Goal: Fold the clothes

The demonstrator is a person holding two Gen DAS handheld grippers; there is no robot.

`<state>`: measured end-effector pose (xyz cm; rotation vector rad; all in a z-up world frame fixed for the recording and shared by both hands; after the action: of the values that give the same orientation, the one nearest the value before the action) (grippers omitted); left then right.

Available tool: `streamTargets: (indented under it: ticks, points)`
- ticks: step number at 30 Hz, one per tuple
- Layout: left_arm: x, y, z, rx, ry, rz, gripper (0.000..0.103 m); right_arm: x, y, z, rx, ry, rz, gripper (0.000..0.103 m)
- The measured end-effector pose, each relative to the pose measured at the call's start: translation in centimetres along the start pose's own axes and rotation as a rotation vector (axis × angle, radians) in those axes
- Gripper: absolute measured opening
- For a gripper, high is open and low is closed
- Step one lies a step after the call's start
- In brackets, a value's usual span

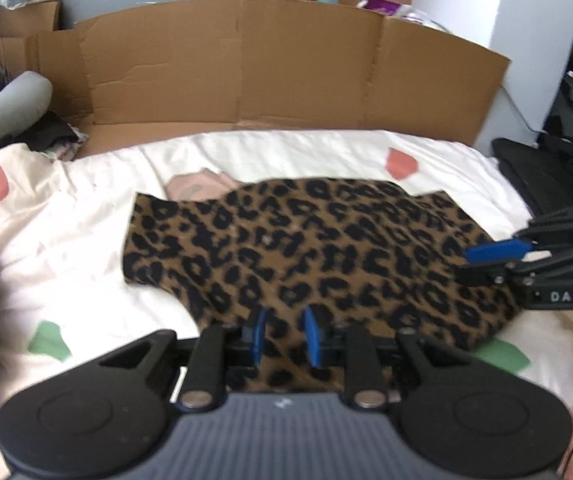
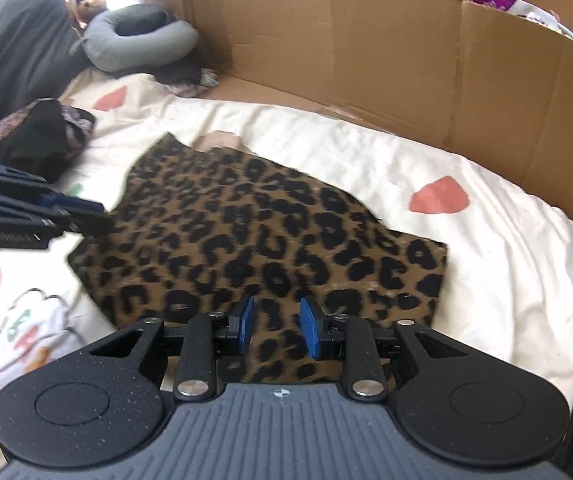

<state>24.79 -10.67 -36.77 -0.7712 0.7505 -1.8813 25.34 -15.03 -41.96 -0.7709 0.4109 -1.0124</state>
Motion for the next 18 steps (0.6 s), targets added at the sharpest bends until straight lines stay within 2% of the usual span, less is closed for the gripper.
streamTargets:
  ticks: [6,9,18]
  points:
    - [1.5,-0.3,-2.2,-0.017,0.007,-0.021,0.025,-3.5,-0.7,-0.7,0.000,-0.072,0.043,0.032]
    - [2.2,0.0,-2.7,-0.017,0.043,-0.022,0.029,-4.6,-0.2,-1.5,-0.021,-0.119,0.052,0.032]
    - [1.6,1.5,-3.9,-0.029,0.098,0.015,0.028,-3.6,1.1,-2.7,-0.062,-0.145,0.009,0.032]
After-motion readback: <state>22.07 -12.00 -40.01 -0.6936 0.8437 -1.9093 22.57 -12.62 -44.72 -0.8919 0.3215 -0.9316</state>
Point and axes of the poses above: each gripper's, at about its wrist camera, not at the fingertips, and y roughly the way its jaws point, x to its right, z to its top, the point moved 9 cm from there along y, roughly the way its jaws point, and after that the axes turned 11 degrees about -y, right-handed, at the moved point
